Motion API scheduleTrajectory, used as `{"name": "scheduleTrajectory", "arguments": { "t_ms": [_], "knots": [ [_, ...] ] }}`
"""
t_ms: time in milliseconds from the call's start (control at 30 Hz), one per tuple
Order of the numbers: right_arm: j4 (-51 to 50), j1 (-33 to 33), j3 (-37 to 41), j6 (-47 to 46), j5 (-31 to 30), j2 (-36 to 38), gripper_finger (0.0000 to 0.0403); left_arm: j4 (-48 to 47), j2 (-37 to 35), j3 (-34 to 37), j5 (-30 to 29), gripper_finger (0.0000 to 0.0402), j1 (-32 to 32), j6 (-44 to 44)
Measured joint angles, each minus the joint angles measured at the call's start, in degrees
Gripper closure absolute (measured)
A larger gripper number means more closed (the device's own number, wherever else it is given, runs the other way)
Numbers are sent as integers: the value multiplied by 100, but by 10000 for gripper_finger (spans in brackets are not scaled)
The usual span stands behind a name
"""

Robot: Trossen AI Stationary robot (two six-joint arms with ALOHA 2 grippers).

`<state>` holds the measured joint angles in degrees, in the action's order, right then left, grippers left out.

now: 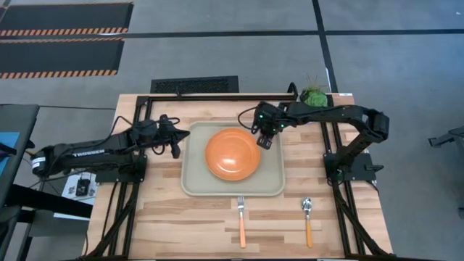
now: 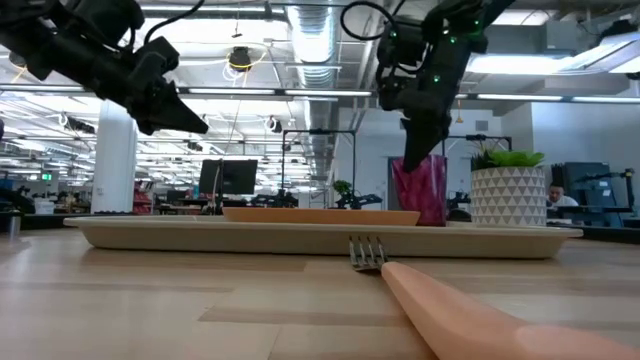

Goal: Pick and place plate/cup/fork/spoon on tray
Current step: Put the red cup to the top right of the orange plate on the gray serving tray, then adjust the orange plate on the gray serving tray

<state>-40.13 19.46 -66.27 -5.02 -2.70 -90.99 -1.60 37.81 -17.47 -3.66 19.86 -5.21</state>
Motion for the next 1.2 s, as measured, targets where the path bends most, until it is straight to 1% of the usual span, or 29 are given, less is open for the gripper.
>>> {"name": "scheduleTrajectory", "arguments": {
  "t_ms": [333, 567, 700, 1000, 1100, 1200],
  "knots": [
    [286, 60, 181, -214, -50, 41, 381, -14, 86, 0, 0, 395, -2, -66],
    [229, 97, 181, -209, -47, 36, 373, -36, 88, 0, 39, 395, -2, -108],
    [86, 97, 184, -211, -50, 30, 352, -66, 88, 0, 64, 395, -2, -109],
    [124, 95, 185, -211, -59, 26, 311, -75, 88, 0, 192, 395, -2, -205],
    [132, 95, 185, -202, -205, 29, 295, -74, 96, 0, 433, 395, -2, -223],
    [-139, 95, 95, -73, -404, 205, 274, -70, 226, 0, 765, 395, -46, -186]
  ]
}}
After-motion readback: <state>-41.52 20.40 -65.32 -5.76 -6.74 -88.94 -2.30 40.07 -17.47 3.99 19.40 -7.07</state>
